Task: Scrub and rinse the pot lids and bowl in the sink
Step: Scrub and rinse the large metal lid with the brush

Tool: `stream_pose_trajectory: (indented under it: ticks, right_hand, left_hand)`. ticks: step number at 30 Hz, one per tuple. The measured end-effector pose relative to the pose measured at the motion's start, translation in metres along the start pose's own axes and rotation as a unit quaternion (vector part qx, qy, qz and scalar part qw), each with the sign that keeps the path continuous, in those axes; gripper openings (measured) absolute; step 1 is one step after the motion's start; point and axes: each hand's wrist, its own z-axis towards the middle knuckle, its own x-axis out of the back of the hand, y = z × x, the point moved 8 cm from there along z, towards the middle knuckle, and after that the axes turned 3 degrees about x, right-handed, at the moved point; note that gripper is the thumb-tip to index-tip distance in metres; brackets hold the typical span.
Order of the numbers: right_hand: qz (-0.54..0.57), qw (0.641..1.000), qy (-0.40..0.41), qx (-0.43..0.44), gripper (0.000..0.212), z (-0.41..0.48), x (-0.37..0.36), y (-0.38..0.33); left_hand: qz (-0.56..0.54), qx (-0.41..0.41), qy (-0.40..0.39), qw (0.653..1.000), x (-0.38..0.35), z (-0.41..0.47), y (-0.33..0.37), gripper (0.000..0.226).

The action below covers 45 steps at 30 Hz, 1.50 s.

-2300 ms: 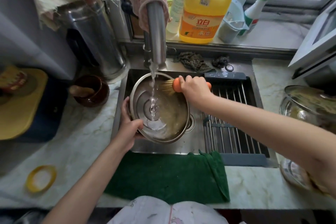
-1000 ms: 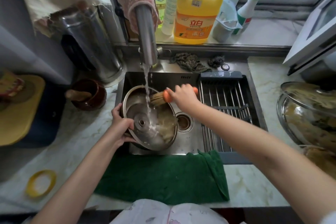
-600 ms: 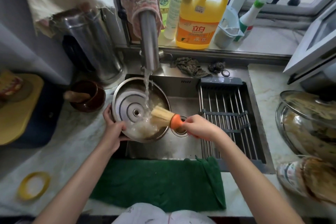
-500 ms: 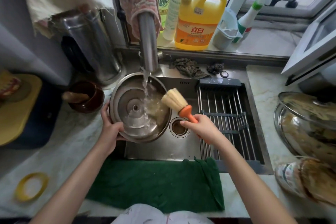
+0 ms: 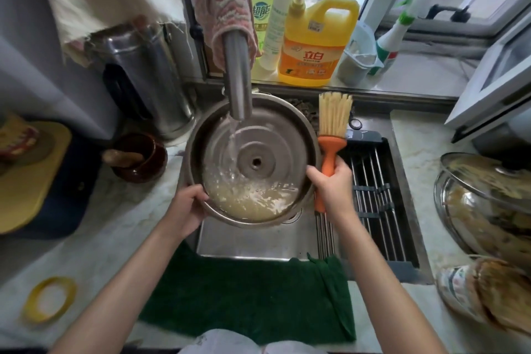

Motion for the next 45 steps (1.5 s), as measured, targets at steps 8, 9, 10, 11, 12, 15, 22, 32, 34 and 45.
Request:
stream_pose_trajectory:
  ticks: [8,9,10,11,12,15,22,32,34,45]
  right_hand:
    - [-0.148,0.981,-0.075,-0.096,0.017,0.013,0.010,-0.029]
    - [-0.134,0.978,-0.089,-0.135,0.016,0.013,0.009,-0.015]
    - [-0.115,0.973,-0.101,-0.172,0.014,0.012,0.007,0.001]
    - [-0.093,0.968,-0.109,-0.206,0.010,0.009,0.003,0.020]
    - [-0.068,0.962,-0.117,-0.237,0.005,0.005,-0.003,0.037]
    - [0.027,0.947,-0.120,-0.297,0.011,-0.011,-0.027,0.076]
    - [0.092,0.980,-0.042,-0.170,0.009,-0.010,-0.024,0.051]
    - [-0.229,0.900,0.079,0.362,0.030,-0.025,0.020,-0.086]
    - [-0.272,0.841,0.075,0.462,0.037,-0.041,0.016,-0.100]
    - [-0.337,0.817,0.095,0.458,0.032,-0.038,0.027,-0.094]
  left_hand:
    - [0.085,0.145,-0.059,0.984,-0.018,-0.023,-0.024,0.018]
    - [0.115,0.139,-0.069,0.981,-0.017,-0.025,-0.019,0.022]
    - [0.143,0.123,-0.073,0.979,-0.015,-0.027,-0.009,0.025]
    - [0.166,0.110,-0.076,0.977,-0.015,-0.029,0.001,0.028]
    - [0.183,0.094,-0.072,0.976,-0.015,-0.033,0.011,0.037]
    - [0.213,-0.007,-0.028,0.977,-0.014,-0.036,0.047,0.068]
    - [0.299,-0.187,-0.031,0.935,-0.022,-0.029,0.087,0.090]
    - [0.168,-0.063,-0.030,0.983,-0.049,0.052,-0.003,0.039]
    - [0.148,-0.032,-0.031,0.988,-0.050,0.059,-0.021,0.042]
    - [0.375,-0.085,0.007,0.923,-0.050,0.045,-0.037,0.046]
